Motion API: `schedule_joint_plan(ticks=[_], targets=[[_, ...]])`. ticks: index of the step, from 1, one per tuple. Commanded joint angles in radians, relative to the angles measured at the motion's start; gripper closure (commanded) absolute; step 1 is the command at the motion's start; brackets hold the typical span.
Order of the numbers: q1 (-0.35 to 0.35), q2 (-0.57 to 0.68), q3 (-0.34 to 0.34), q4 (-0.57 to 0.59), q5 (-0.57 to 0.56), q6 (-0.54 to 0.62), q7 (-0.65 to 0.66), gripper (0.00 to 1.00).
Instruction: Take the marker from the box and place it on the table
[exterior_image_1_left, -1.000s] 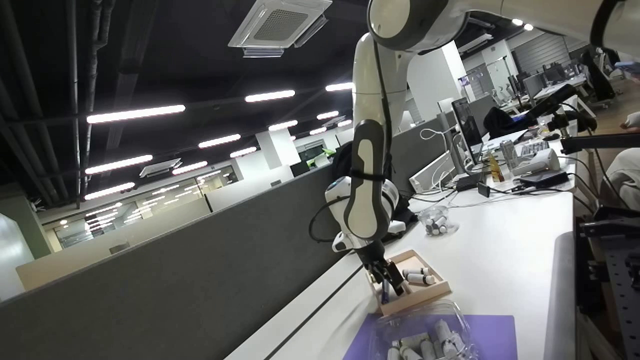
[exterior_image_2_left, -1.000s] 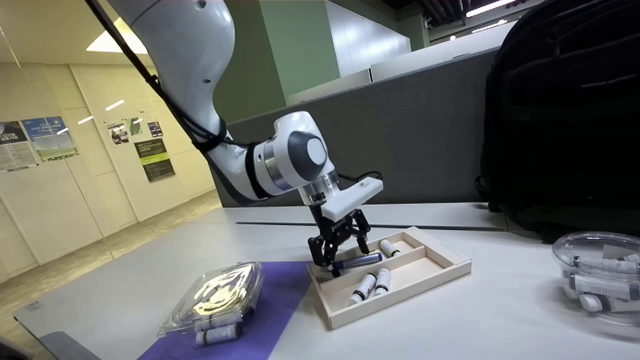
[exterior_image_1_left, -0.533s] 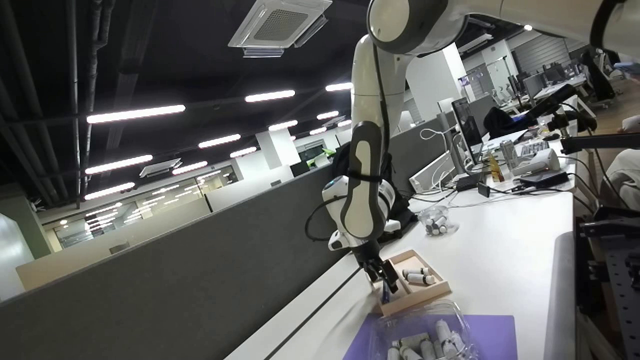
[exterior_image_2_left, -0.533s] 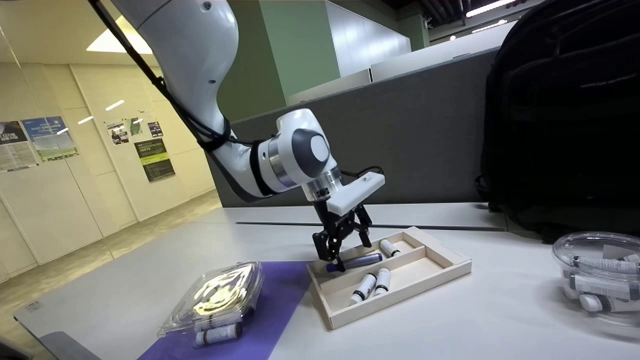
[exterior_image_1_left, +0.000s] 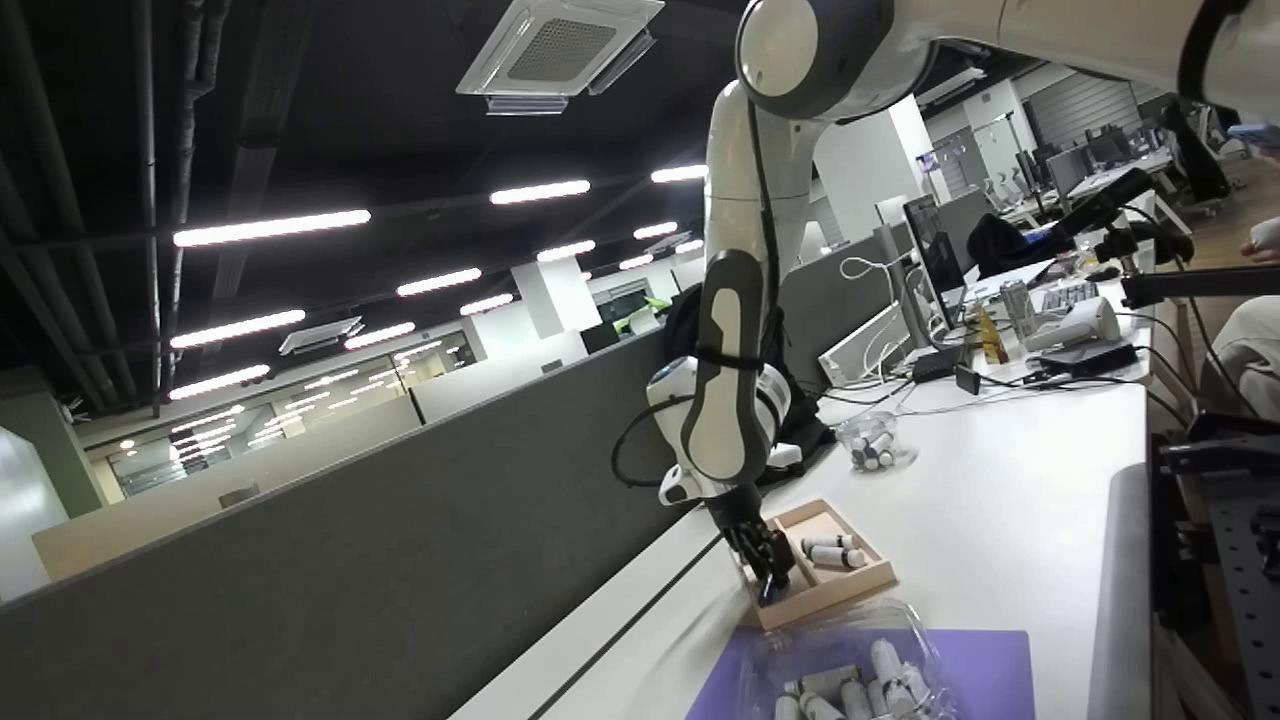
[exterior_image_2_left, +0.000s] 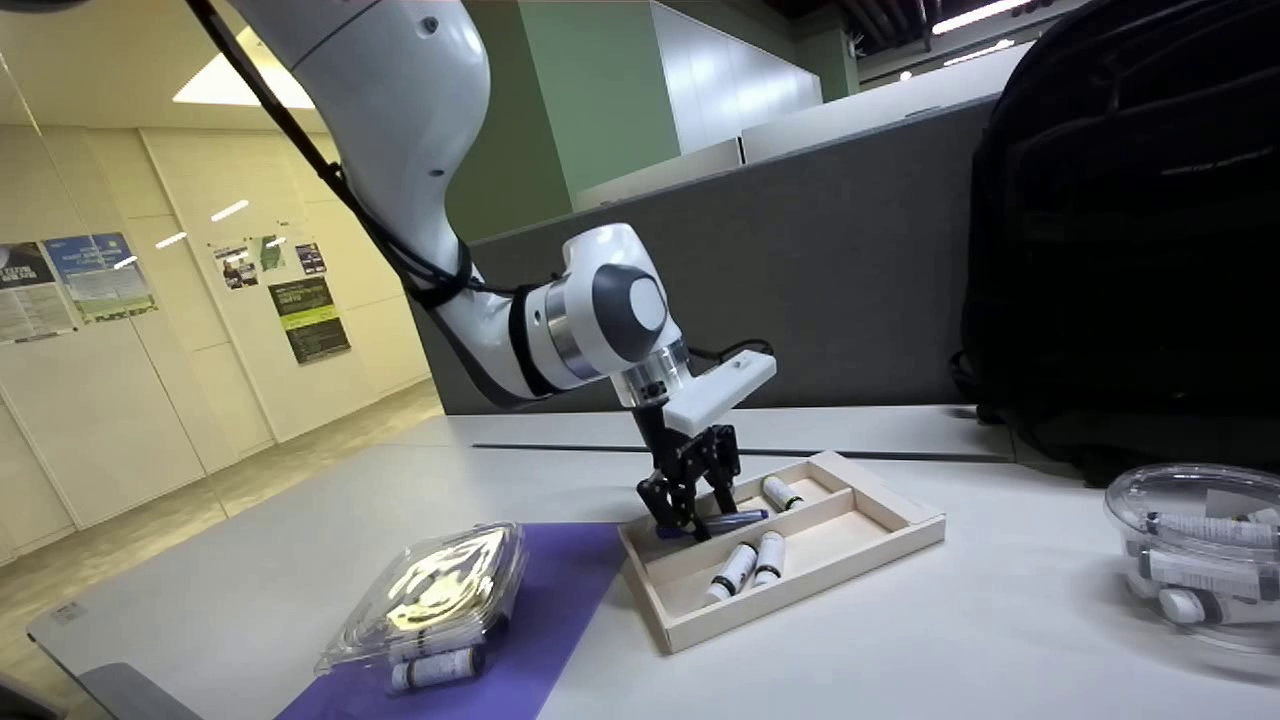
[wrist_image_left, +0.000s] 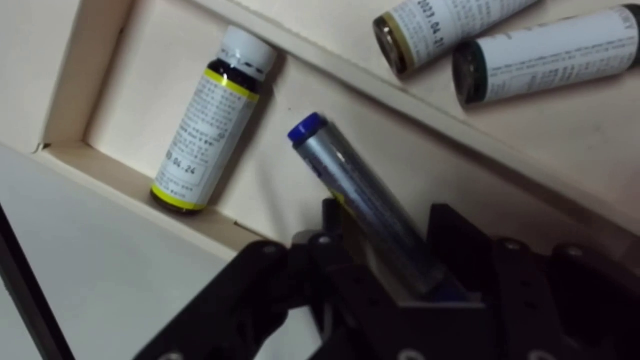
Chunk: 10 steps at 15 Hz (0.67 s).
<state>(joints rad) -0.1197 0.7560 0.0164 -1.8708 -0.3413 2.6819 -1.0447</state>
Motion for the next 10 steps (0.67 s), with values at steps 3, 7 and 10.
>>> schedule_joint_plan(ticks=[3,7,10], targets=[[-0.021,-0.037,0.024,-0.018,0.01,-0.004,-0.051,0.92],[0.002,-0.117,0.017,-0.076,-0.011,-0.011,-0.066,0.94],[0.029,-0.188,0.006,-0.119,-0.037,-0.014,-0.067,0.94]])
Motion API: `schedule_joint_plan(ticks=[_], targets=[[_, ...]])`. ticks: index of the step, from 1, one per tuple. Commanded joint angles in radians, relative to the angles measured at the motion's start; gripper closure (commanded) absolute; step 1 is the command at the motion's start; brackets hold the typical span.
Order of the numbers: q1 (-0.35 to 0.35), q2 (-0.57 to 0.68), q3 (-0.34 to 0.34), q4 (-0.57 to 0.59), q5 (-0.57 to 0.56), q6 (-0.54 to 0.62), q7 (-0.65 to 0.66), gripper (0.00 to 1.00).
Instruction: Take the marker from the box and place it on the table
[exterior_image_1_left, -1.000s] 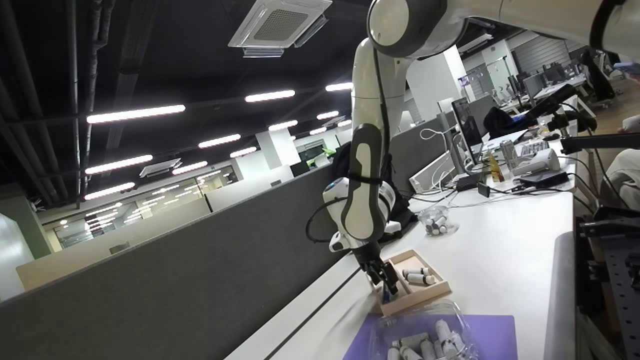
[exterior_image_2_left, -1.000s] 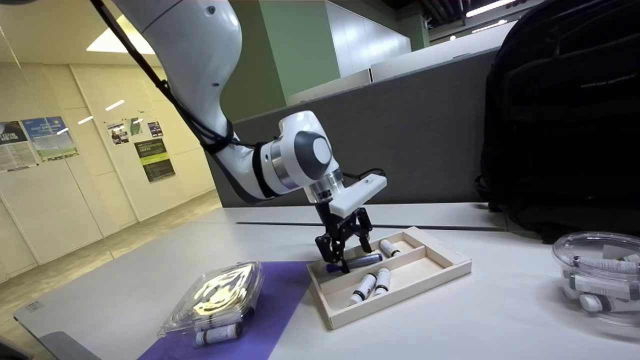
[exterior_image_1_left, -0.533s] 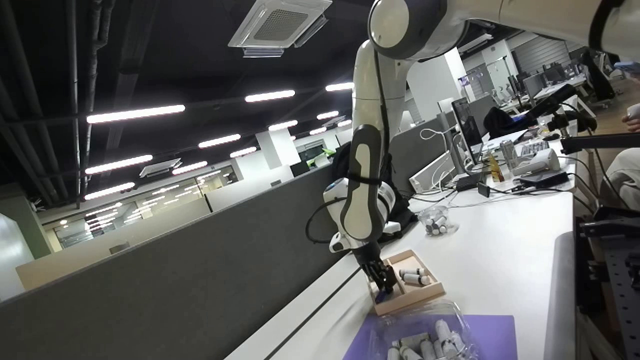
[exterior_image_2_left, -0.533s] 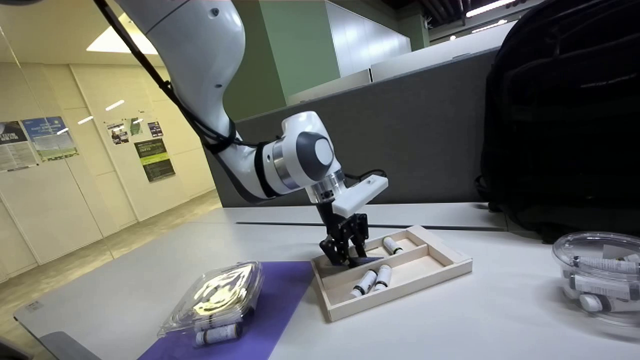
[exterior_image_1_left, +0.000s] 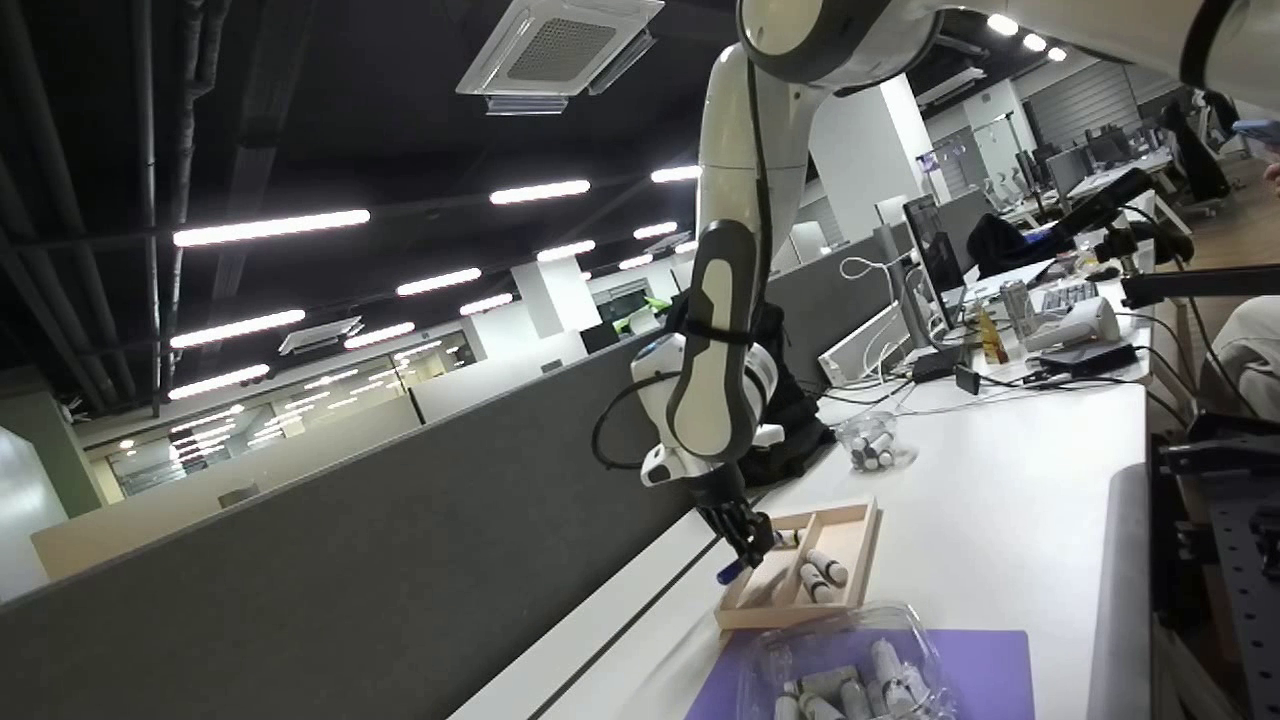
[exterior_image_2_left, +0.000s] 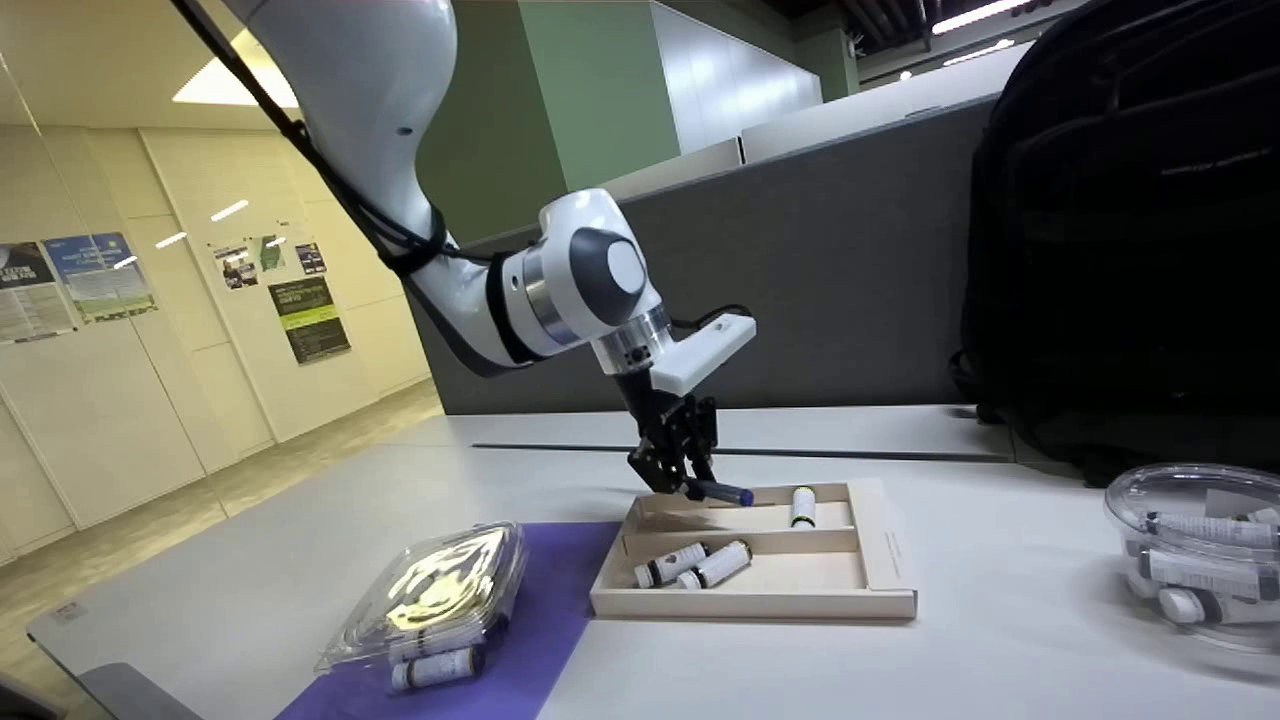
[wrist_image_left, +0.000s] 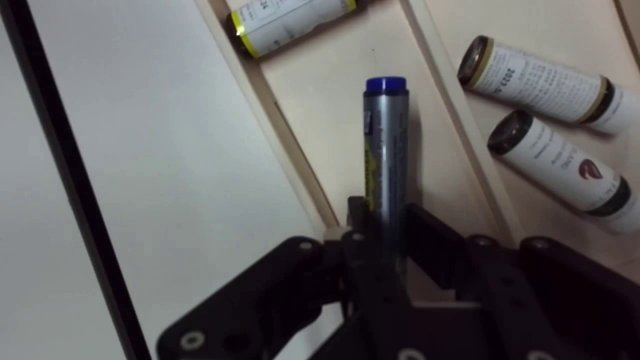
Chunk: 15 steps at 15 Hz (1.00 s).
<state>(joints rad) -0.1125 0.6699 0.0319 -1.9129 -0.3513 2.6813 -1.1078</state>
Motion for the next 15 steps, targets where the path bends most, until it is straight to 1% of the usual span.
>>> schedule_joint_plan(ticks=[1,6,8,11,15], targets=[[0.028,-0.125,-0.007,-0.088,-0.033,-0.02,-0.009,0.94],[0.051,-0.213,0.026,-0.171,-0.025,-0.061,-0.054,0.94],[0.073,-0.231,0.034,-0.201,-0.031,-0.064,-0.049,0.94],[0.107,-0.214,0.055,-0.194,-0.011,-0.092,-0.031,0.94],[0.153,-0.147,0.051,-0.138,-0.004,-0.113,0.026,0.94]])
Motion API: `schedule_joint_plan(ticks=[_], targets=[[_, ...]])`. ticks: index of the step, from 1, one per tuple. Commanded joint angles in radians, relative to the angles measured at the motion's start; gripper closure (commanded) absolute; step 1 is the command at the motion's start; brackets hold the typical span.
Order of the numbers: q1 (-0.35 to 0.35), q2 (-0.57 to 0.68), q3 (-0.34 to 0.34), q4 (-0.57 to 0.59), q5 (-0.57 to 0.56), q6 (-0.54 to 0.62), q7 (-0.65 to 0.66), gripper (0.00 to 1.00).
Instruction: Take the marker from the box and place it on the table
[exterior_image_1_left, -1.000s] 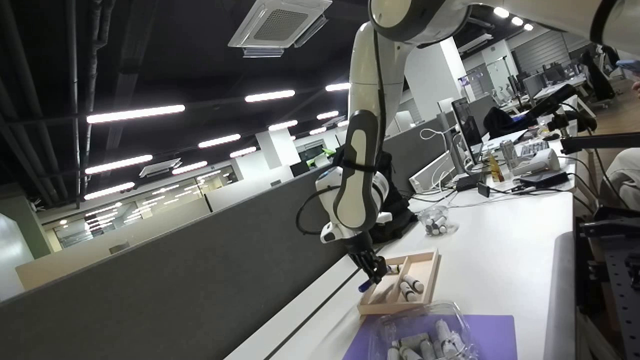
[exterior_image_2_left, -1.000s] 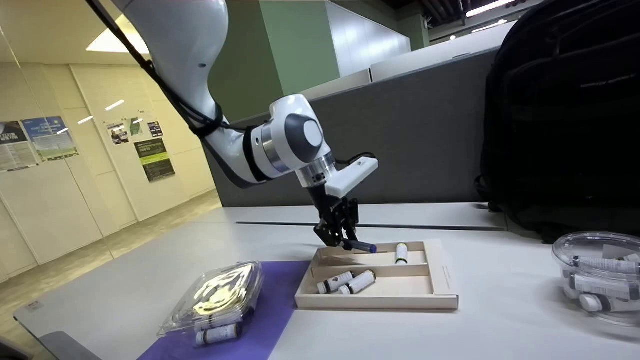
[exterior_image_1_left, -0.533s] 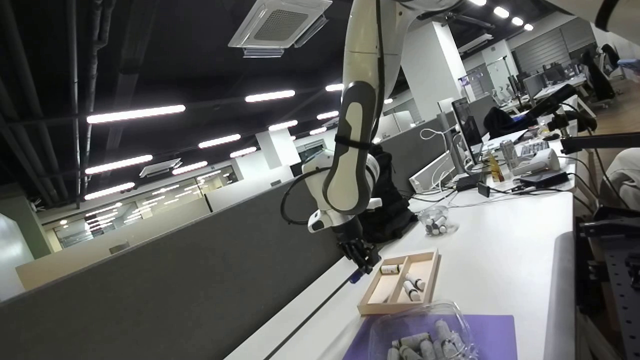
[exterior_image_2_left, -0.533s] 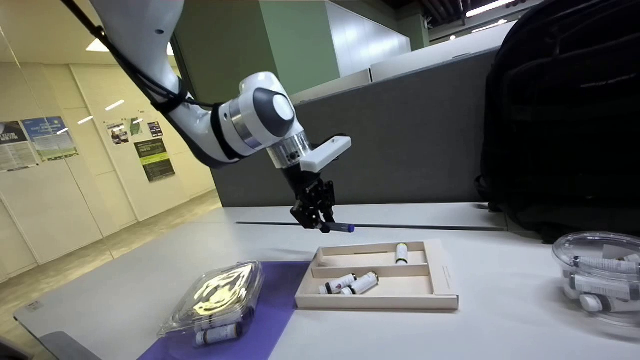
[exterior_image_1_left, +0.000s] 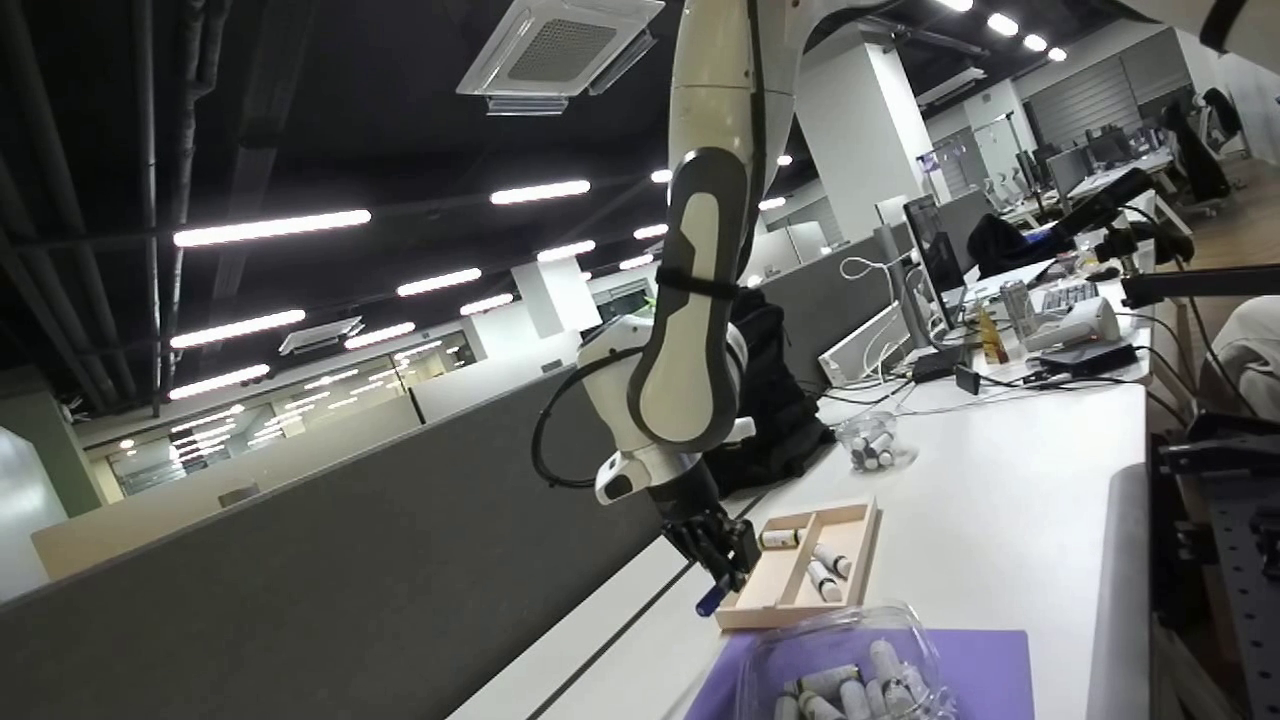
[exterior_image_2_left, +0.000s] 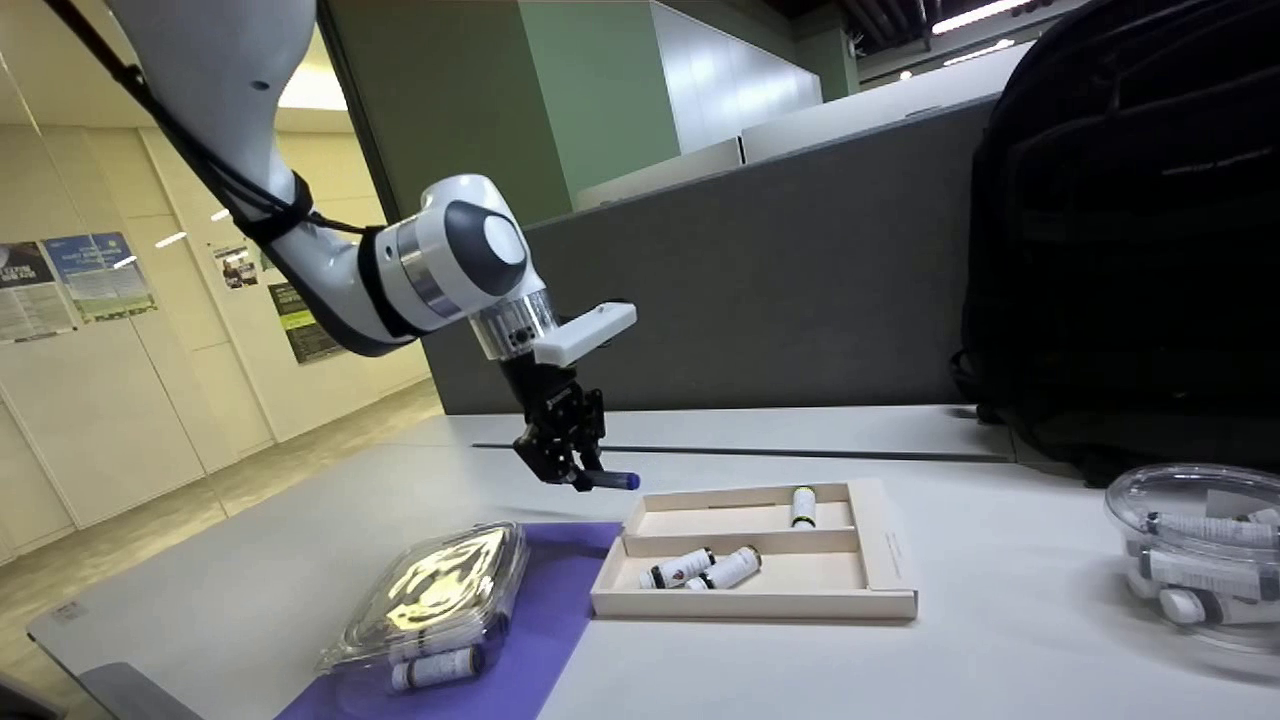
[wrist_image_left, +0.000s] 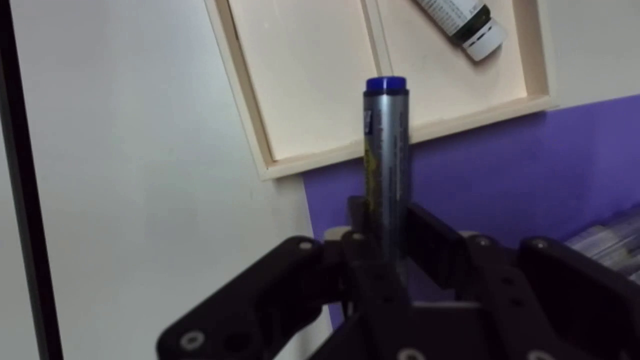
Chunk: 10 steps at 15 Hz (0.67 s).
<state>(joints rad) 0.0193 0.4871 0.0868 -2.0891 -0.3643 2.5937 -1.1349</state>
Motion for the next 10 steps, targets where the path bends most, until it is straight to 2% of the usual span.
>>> schedule_joint_plan(ticks=[1,5,10], targets=[[0.03,0.052,-0.009,0.05,0.011,-0.026,0.073,0.94],[0.038,0.133,-0.001,0.108,0.028,-0.047,0.109,0.94],[0.035,0.2,0.017,0.173,0.029,-0.031,0.083,0.94]])
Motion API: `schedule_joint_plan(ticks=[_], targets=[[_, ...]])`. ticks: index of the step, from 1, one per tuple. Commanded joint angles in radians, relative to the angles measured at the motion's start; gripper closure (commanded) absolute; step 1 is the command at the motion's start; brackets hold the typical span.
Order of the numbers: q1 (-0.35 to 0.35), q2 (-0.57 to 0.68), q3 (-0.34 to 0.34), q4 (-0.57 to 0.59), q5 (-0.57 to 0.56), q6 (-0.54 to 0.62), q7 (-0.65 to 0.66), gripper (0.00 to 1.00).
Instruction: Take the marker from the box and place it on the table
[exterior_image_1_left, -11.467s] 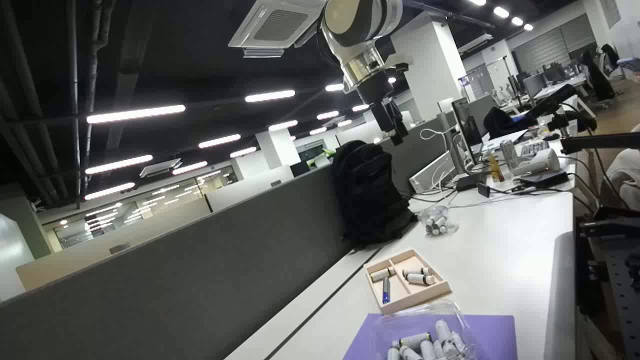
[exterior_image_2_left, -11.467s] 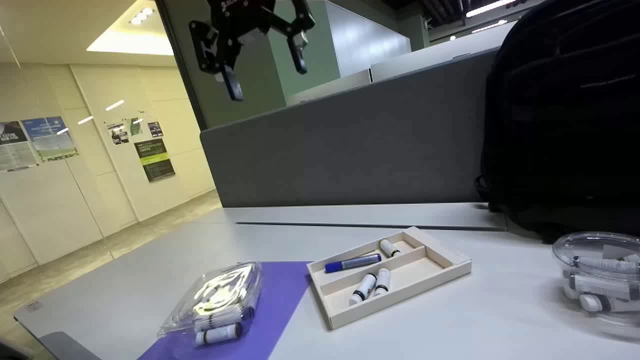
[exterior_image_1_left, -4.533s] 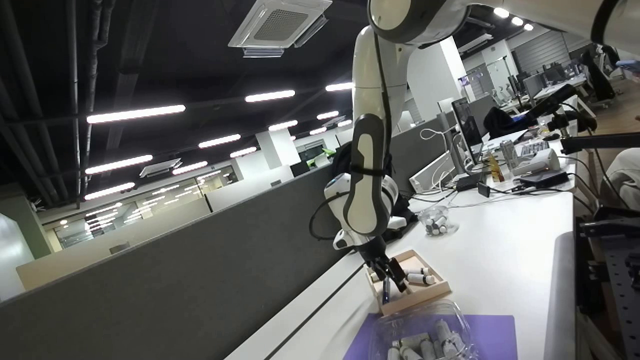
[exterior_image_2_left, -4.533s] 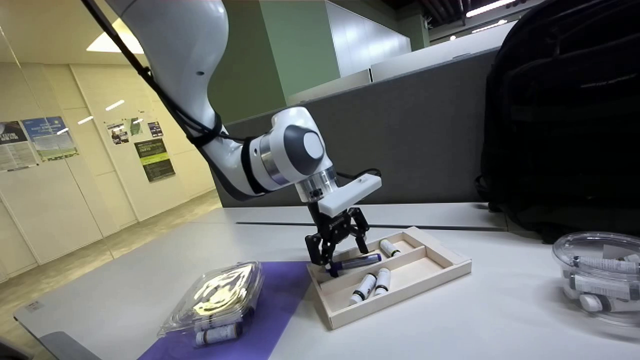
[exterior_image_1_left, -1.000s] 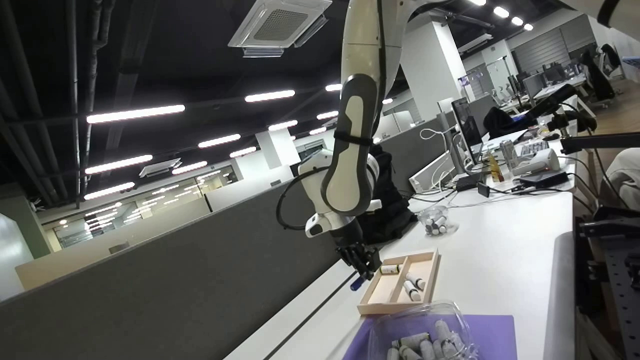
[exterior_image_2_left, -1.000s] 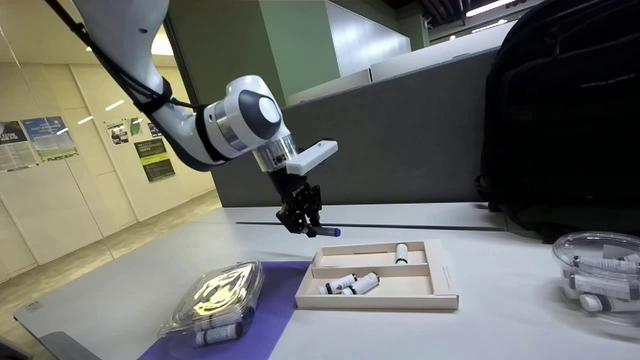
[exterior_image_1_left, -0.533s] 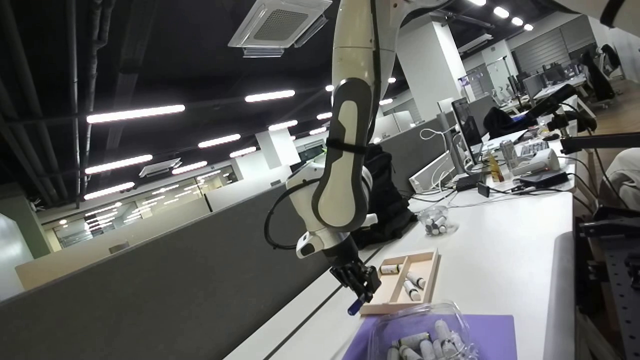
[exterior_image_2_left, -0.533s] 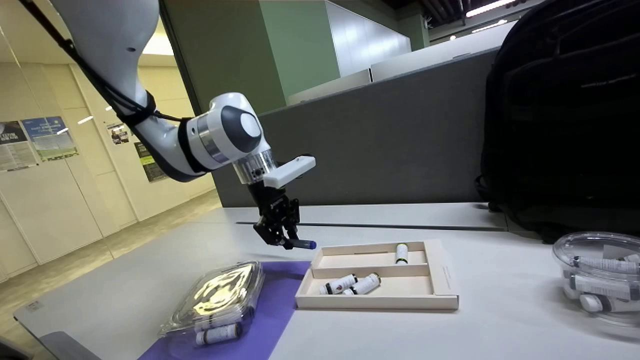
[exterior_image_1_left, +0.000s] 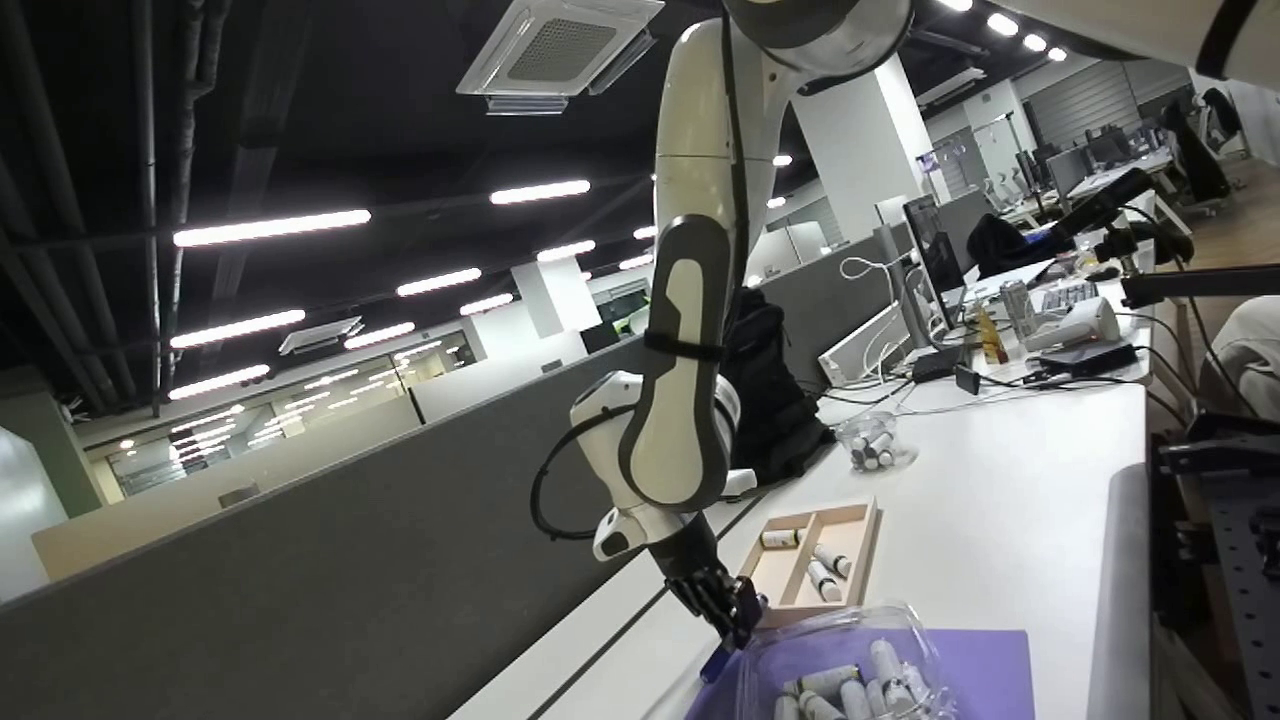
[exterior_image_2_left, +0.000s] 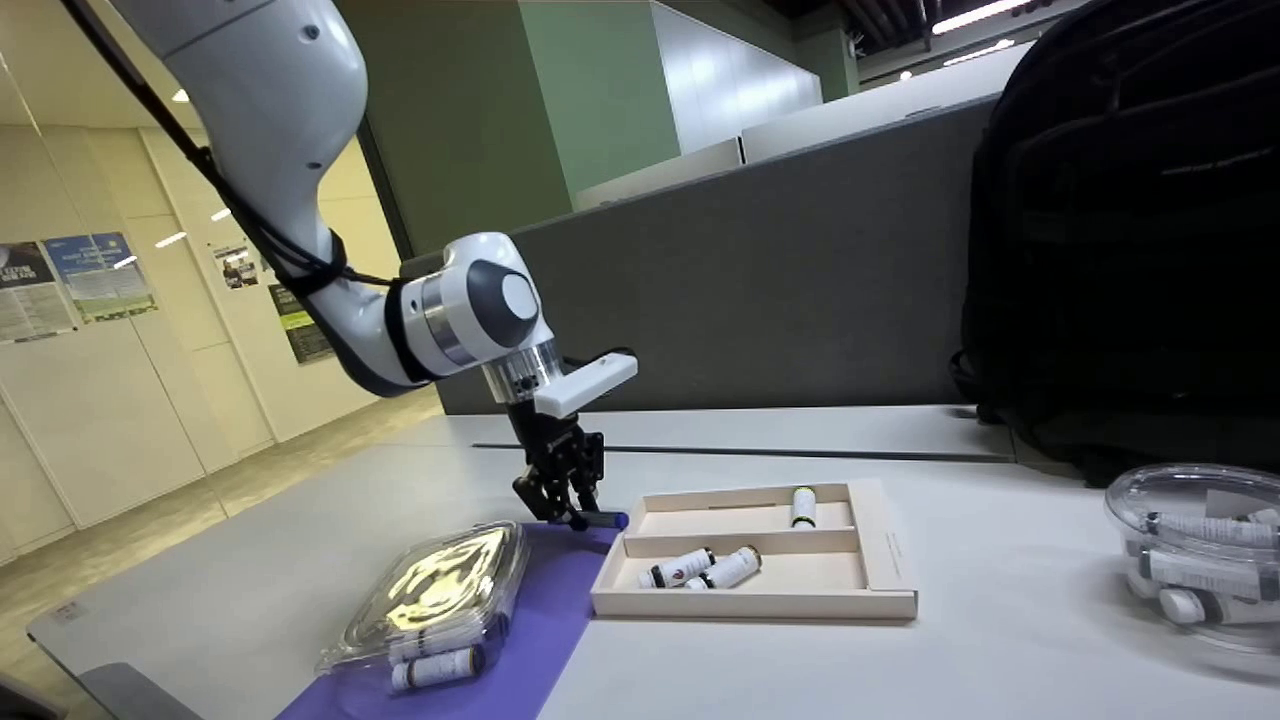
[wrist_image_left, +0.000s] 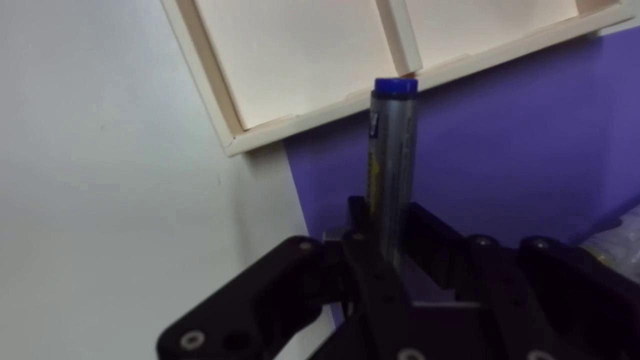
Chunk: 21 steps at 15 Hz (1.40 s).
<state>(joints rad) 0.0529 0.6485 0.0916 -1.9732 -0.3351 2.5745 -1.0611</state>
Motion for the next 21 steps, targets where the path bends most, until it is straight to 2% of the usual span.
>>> schedule_joint_plan(ticks=[1,11,12,13,21], targets=[[0.002,0.043,0.016,0.065,-0.002,-0.007,0.005,0.94],[0.003,0.099,0.053,0.12,0.006,0.0,-0.012,0.94],[0.004,0.102,0.054,0.119,0.005,0.0,-0.011,0.91],[0.004,0.103,0.054,0.12,0.005,-0.001,-0.011,0.58],[-0.006,0.054,0.057,0.104,0.02,-0.033,-0.005,0.04]])
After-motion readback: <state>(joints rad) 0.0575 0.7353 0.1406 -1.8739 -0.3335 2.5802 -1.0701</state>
